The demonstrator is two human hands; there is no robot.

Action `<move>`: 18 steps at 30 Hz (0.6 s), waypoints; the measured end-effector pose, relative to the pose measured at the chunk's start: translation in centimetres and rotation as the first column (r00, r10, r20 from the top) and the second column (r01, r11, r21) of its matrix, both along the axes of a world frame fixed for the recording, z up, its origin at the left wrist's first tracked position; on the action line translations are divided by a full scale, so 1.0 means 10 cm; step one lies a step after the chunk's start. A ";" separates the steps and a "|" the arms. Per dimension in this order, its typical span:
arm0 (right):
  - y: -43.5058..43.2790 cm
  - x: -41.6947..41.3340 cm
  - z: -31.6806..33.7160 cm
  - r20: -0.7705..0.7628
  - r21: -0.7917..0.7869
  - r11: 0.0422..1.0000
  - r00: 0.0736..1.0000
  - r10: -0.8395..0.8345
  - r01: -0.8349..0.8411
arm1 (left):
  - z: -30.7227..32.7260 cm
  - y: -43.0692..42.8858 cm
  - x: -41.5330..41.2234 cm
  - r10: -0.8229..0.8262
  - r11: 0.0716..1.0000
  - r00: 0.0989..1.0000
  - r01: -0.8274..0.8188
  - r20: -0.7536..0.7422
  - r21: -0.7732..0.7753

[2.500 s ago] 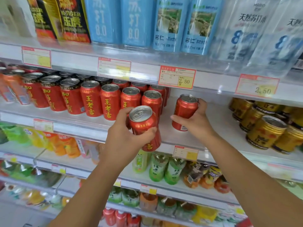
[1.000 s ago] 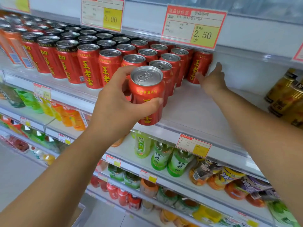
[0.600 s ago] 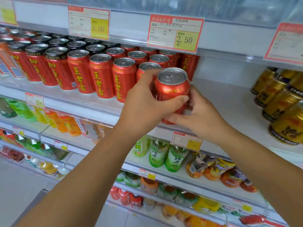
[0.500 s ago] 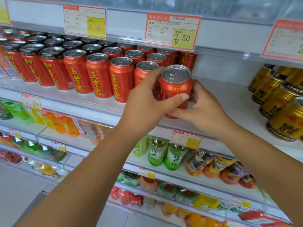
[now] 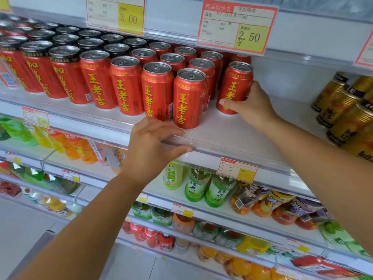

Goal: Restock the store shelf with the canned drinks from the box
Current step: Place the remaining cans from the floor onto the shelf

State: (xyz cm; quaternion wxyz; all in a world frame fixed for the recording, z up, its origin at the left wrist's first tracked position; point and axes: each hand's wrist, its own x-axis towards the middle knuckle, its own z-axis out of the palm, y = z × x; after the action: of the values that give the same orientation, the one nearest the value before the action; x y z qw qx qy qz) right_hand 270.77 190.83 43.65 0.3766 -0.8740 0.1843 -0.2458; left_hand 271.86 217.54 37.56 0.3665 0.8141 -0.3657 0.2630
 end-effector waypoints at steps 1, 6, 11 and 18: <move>-0.02 0.05 -0.01 0.000 -0.005 1.000 1.000 -0.013 0.013 | -0.01 -0.01 0.00 -0.012 1.000 1.000 0.012 -0.001 -0.016; -0.05 0.22 -0.01 0.006 -0.021 0.997 0.998 -0.070 0.070 | -0.04 -0.01 0.04 -0.037 0.999 0.999 0.037 0.006 -0.037; -0.04 0.30 -0.07 0.026 0.026 0.996 0.996 -0.087 0.086 | -0.04 -0.01 0.06 -0.045 0.999 0.999 0.045 0.006 -0.025; 0.05 0.08 -0.01 -0.133 0.144 0.974 0.979 -0.154 0.173 | -0.03 0.01 0.04 -0.067 0.997 0.998 0.067 -0.004 -0.029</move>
State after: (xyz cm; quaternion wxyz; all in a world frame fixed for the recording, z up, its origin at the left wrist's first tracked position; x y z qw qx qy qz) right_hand 271.53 191.28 43.56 0.4101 -0.8371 0.2967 -0.2076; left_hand 272.27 217.60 37.25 0.3880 0.7966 -0.3880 0.2537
